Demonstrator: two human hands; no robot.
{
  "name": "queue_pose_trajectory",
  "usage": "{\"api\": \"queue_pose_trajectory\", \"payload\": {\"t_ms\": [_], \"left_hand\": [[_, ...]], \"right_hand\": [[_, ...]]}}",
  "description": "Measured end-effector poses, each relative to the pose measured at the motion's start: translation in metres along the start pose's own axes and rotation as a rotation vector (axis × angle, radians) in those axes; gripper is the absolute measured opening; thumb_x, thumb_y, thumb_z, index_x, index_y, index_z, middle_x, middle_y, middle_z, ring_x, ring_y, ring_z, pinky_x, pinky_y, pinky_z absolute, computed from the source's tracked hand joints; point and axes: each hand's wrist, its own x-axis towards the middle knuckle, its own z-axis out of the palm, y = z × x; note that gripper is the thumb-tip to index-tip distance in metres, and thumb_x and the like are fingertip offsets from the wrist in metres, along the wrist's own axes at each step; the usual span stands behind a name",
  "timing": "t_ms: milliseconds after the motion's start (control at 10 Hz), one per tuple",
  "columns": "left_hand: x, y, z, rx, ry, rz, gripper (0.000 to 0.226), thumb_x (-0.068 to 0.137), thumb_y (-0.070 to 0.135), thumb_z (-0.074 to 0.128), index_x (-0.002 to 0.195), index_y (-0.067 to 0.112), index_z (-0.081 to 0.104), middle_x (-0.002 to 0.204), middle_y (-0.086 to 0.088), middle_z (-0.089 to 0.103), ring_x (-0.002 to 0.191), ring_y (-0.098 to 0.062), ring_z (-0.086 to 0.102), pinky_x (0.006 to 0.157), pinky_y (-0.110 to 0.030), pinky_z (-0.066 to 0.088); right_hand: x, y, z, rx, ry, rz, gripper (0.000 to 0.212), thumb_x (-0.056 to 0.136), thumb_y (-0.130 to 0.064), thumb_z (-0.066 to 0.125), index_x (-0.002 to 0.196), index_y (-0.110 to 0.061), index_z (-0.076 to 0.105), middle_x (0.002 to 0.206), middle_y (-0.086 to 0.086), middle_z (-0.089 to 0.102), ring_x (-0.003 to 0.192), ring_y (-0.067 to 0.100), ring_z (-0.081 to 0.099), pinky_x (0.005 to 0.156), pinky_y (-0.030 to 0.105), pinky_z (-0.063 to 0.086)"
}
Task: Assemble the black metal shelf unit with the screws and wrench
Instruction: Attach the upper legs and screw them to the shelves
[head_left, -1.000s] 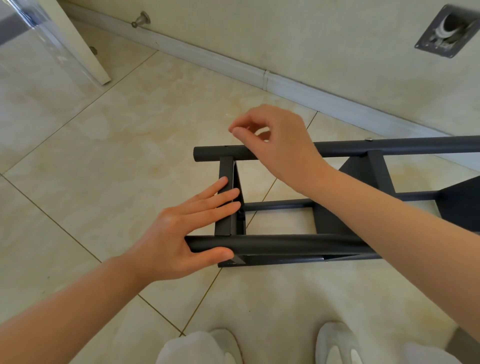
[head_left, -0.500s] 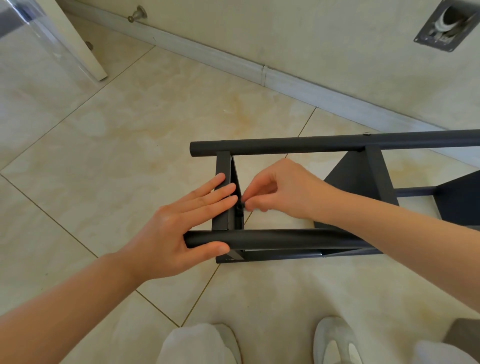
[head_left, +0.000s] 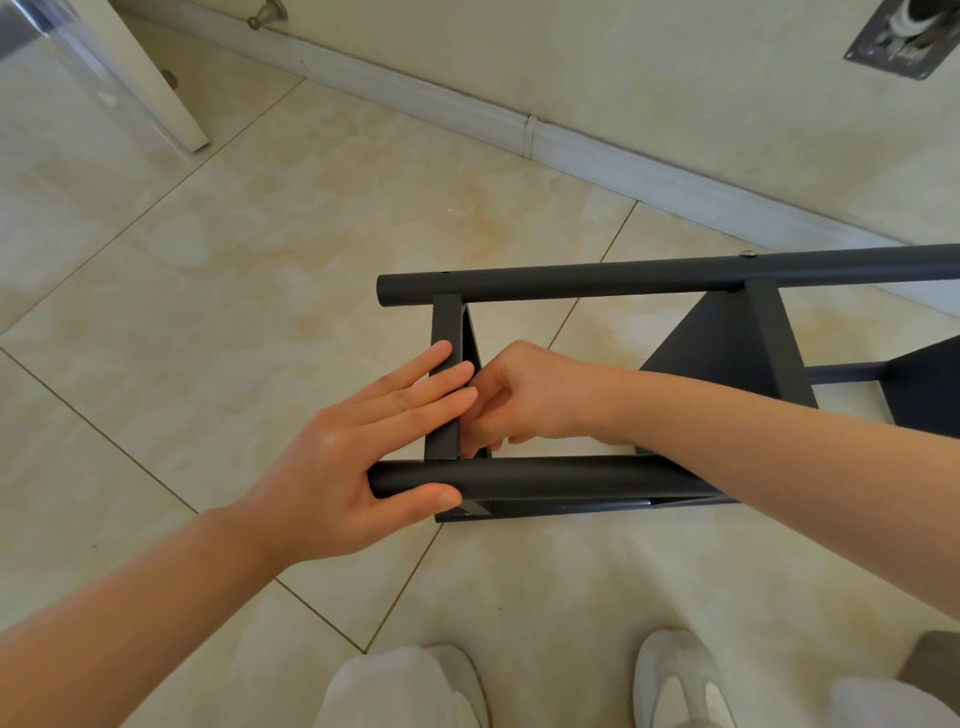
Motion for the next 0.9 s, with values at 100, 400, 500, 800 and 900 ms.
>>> {"api": "queue_pose_trajectory", "payload": {"t_ms": [100,400,500,800,900], "left_hand": [[0.0,0.0,0.001,-0.005,0.003,0.0,0.066,0.09,0.038,0.068,0.142,0.002,0.049,0.153,-0.007,0.046,0.151,-0.027,0.03,0.121,-0.04,0.032],[0.0,0.0,0.002,-0.009,0.005,-0.004,0.067,0.09,0.037,0.068,0.142,0.0,0.049,0.153,-0.008,0.047,0.151,-0.027,0.03,0.12,-0.042,0.033],[0.0,-0.001,0.002,-0.013,0.009,-0.003,0.067,0.09,0.038,0.068,0.142,0.001,0.049,0.154,-0.007,0.046,0.151,-0.027,0.029,0.121,-0.04,0.032],[0.0,0.0,0.002,-0.011,0.006,-0.004,0.066,0.09,0.037,0.069,0.142,0.001,0.05,0.153,-0.008,0.047,0.151,-0.028,0.03,0.12,-0.043,0.034],[0.0,0.0,0.002,-0.006,0.004,-0.004,0.066,0.09,0.038,0.068,0.142,0.002,0.049,0.153,-0.008,0.047,0.151,-0.028,0.03,0.12,-0.043,0.034]], "right_hand": [[0.0,0.002,0.002,0.055,-0.033,0.027,0.01,0.083,-0.02,0.071,0.078,-0.024,0.078,0.079,-0.007,0.075,0.078,0.004,0.069,0.08,0.028,0.057],[-0.005,0.001,-0.003,0.123,-0.085,0.043,0.012,0.087,-0.018,0.07,0.095,-0.014,0.078,0.091,0.002,0.076,0.089,0.011,0.072,0.077,0.019,0.058],[-0.004,0.0,-0.003,0.115,-0.083,0.034,0.013,0.088,-0.019,0.07,0.098,-0.013,0.077,0.092,0.003,0.076,0.092,0.014,0.072,0.086,0.027,0.058],[0.002,-0.001,-0.009,0.16,-0.235,0.16,0.018,0.091,-0.021,0.068,0.105,-0.013,0.075,0.1,0.003,0.076,0.096,0.015,0.071,0.092,0.035,0.056],[0.008,-0.002,-0.013,0.215,-0.335,0.231,0.02,0.093,-0.018,0.066,0.11,-0.01,0.073,0.109,0.007,0.074,0.105,0.021,0.069,0.098,0.043,0.054]]}}
